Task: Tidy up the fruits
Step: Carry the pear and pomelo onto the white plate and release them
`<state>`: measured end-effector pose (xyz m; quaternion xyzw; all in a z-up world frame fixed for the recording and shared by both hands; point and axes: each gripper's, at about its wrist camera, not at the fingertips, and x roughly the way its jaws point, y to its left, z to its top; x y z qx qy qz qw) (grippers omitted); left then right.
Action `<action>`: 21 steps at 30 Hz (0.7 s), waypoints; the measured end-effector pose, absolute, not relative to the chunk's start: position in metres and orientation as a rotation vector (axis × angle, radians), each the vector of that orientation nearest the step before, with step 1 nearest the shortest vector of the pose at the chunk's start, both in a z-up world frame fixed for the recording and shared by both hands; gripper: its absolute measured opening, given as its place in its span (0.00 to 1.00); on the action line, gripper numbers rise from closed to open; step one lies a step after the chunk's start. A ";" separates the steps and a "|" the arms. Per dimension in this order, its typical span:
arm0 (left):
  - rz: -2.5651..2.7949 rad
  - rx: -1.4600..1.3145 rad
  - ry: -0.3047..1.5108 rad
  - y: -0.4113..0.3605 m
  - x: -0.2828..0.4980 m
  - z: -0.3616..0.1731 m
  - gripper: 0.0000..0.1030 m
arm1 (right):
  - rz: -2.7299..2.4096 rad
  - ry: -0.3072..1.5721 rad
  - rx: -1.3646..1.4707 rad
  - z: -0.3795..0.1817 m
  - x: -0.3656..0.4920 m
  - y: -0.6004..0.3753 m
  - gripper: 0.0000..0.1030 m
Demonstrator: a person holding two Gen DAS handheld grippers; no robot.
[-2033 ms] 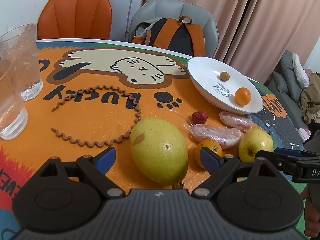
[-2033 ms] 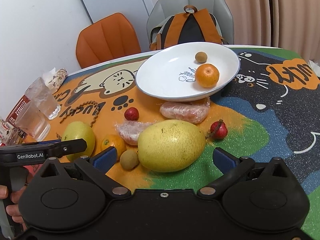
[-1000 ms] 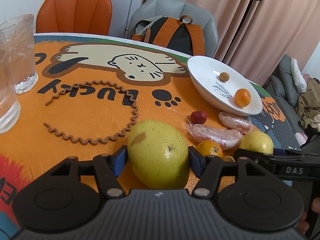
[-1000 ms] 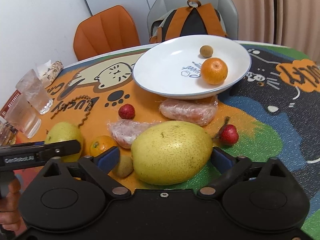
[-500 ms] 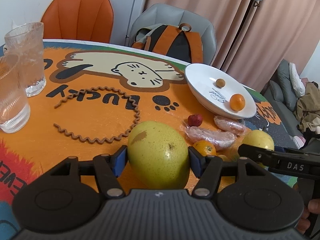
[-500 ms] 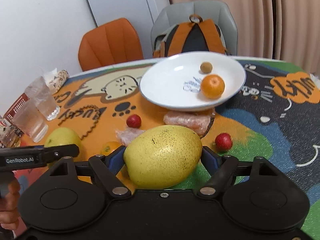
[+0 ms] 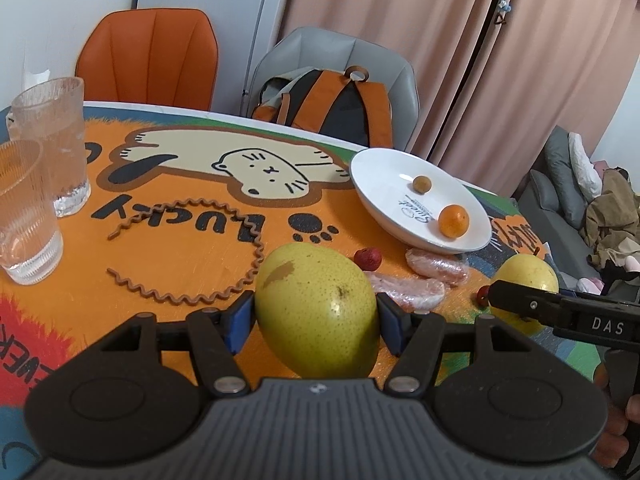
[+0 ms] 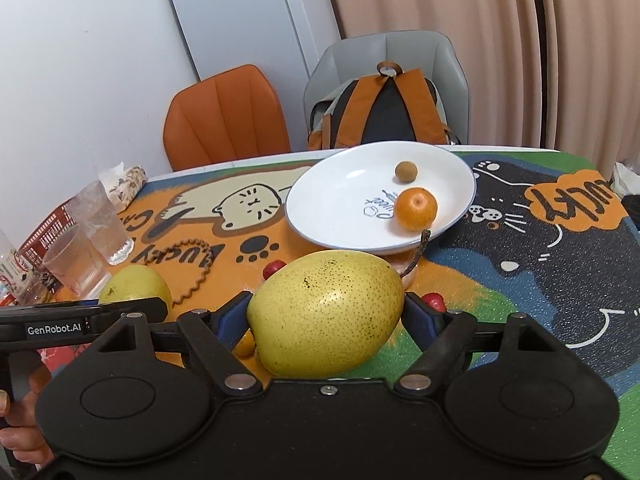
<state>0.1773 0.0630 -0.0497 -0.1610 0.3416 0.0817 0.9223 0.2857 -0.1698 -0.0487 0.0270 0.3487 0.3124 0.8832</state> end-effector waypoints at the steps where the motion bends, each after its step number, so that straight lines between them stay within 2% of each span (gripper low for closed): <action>1: 0.166 -0.331 0.699 0.063 0.178 -0.049 0.60 | 0.650 0.723 0.057 -0.048 0.285 -0.170 0.74; 21: 0.117 -0.292 0.679 0.053 0.211 -0.035 0.60 | 0.627 0.693 0.075 -0.038 0.306 -0.176 0.74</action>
